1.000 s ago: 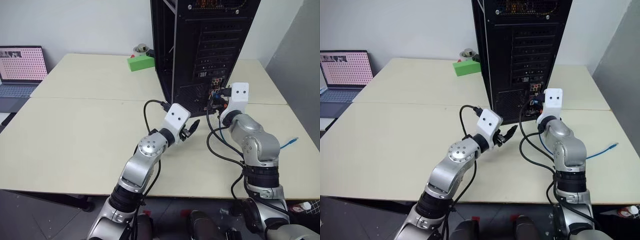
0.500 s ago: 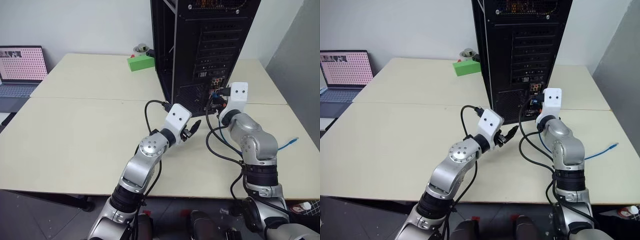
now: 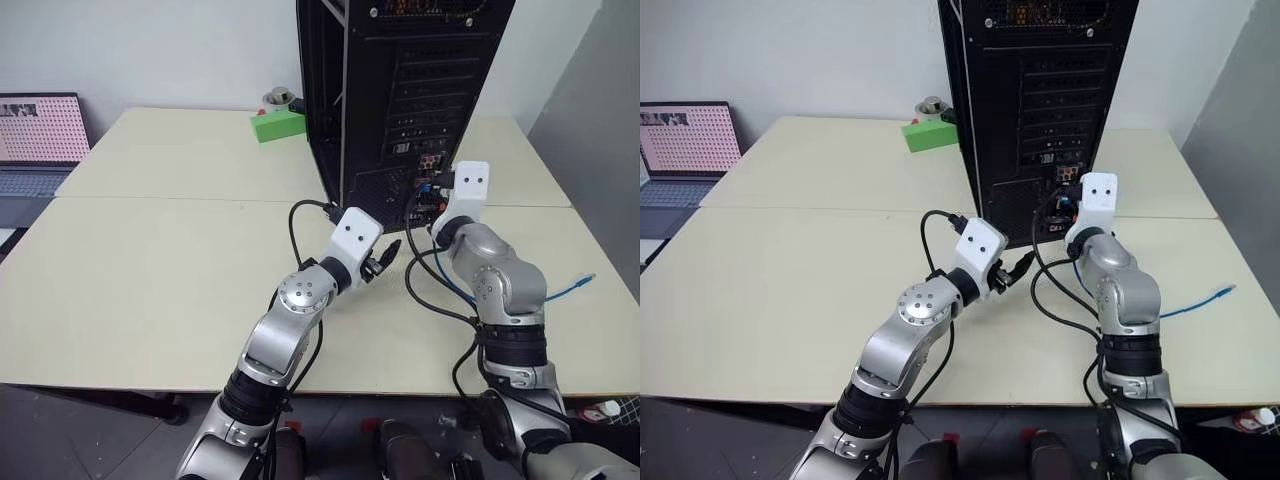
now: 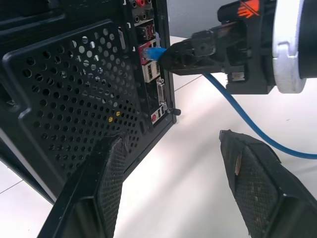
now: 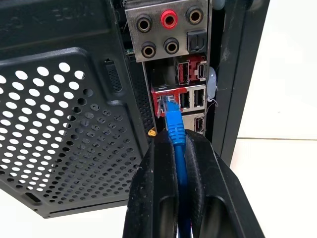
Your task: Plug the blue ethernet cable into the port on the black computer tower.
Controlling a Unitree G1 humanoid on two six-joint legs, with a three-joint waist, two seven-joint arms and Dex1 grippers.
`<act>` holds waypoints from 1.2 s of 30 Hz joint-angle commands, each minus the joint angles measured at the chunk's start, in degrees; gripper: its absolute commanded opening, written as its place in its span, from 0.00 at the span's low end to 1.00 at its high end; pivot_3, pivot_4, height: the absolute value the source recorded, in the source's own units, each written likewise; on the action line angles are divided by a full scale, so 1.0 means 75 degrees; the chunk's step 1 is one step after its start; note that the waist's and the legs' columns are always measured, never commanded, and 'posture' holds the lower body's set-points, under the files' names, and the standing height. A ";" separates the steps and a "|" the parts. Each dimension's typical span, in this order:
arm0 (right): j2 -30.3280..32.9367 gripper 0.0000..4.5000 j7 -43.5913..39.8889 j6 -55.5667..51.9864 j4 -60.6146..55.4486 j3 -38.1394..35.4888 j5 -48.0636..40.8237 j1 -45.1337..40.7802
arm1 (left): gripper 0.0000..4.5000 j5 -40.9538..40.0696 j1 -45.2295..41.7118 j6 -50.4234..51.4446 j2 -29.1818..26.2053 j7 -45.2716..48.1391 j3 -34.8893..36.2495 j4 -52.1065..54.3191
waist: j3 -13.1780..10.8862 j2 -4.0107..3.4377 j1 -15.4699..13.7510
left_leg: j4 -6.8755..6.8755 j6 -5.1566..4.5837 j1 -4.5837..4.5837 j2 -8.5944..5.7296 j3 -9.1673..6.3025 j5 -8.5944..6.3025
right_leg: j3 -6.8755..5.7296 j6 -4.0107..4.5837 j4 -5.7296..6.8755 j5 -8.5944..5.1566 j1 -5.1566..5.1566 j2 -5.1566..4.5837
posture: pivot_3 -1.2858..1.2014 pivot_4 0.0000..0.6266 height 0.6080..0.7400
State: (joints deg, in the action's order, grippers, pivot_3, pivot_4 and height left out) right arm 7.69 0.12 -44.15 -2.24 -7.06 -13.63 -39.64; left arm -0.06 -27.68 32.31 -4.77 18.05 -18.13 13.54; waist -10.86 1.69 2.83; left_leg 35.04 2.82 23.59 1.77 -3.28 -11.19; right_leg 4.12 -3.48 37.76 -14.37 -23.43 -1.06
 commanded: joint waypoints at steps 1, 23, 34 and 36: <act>-0.0041 0.00 -0.0064 0.0364 0.0033 0.0107 0.0105 -0.0425 | 0.69 0.0034 -0.0049 -0.0092 0.0051 -0.0046 0.0039 0.0167 | 0.0000 0.0000 0.0035 | 0.0000 0.0000 0.0001 0.0000 0.0000 0.0000 | 0.0000 0.0000 0.0000 0.0000 -0.0001 0.0000 | 0.52 0.24 1.00; 0.0584 0.37 -0.1084 0.0380 -0.0588 0.0282 0.0082 0.0401 | 0.70 -0.0106 -0.0077 0.0033 -0.0214 0.0046 0.0504 0.0144 | 0.0000 -0.0001 0.0140 | -0.0002 -0.0001 0.0009 0.0000 -0.0002 0.0000 | 0.0001 -0.0003 -0.0002 0.0001 -0.0006 0.0001 | 0.52 0.24 1.00; 0.2516 0.87 -0.3159 -0.0110 -0.2858 -0.0099 -0.0884 0.1881 | 0.70 -0.0929 -0.0222 0.0609 -0.1447 0.1220 0.1380 0.0379 | -0.0003 -0.0004 0.0056 | -0.0002 0.0000 0.0026 -0.0004 -0.0005 0.0000 | -0.0002 -0.0005 -0.0010 0.0001 -0.0019 -0.0001 | 0.52 0.24 1.00; 0.2809 0.94 -0.3558 -0.0164 -0.3099 -0.0352 -0.1252 0.2091 | 0.70 -0.1107 -0.0212 0.0675 -0.1840 0.1601 0.1485 0.0429 | -0.0003 -0.0003 0.0060 | -0.0002 -0.0001 0.0026 -0.0004 -0.0007 0.0000 | -0.0004 -0.0004 -0.0009 0.0000 -0.0019 -0.0001 | 0.52 0.24 1.00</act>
State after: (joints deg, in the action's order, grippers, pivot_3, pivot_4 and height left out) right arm 26.68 -22.59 -45.05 -21.14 -6.31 -19.31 -24.71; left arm -6.29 -28.19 36.97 -16.46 26.56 -8.56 13.72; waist -10.89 1.67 3.28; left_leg 35.03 2.82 23.78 1.74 -3.33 -11.19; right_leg 4.10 -3.51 37.69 -14.36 -23.58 -1.06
